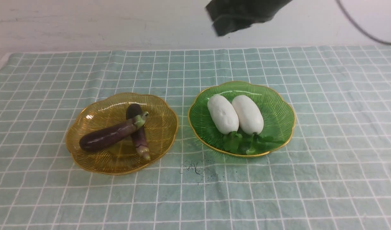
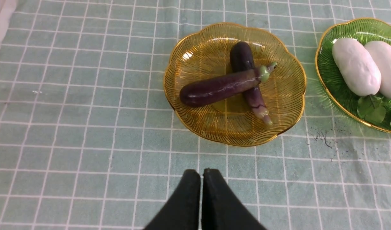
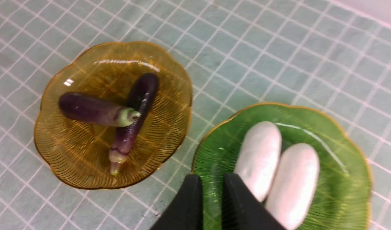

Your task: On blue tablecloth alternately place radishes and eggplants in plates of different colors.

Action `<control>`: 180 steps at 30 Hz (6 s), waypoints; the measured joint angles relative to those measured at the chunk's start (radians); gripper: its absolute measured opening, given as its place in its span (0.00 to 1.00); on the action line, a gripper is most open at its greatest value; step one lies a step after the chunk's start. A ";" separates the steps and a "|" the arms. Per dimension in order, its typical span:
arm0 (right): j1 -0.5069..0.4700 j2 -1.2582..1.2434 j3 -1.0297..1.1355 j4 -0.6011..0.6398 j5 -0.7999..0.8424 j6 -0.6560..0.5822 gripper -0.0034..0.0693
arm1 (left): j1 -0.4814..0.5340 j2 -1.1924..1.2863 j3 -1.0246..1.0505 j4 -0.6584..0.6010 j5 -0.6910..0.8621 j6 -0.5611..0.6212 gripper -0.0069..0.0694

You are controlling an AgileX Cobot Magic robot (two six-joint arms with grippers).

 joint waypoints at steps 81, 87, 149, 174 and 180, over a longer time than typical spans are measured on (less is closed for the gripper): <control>0.000 -1.794 1.698 -0.710 -0.976 0.770 0.03 | 0.222 -0.828 1.290 -0.241 -0.915 0.394 0.08; 0.000 -1.794 1.698 -0.710 -0.976 0.770 0.03 | 0.222 -0.828 1.300 -0.244 -0.897 0.394 0.08; -0.567 -1.793 2.108 -0.087 -0.852 -0.039 0.03 | 0.228 -0.828 1.300 -0.245 -0.897 0.394 0.08; -0.568 -1.793 2.108 -0.089 -0.851 -0.039 0.03 | 0.229 -0.828 1.300 -0.245 -0.897 0.394 0.08; -0.568 -1.793 2.108 -0.089 -0.851 -0.039 0.03 | 0.229 -0.828 1.300 -0.245 -0.897 0.394 0.08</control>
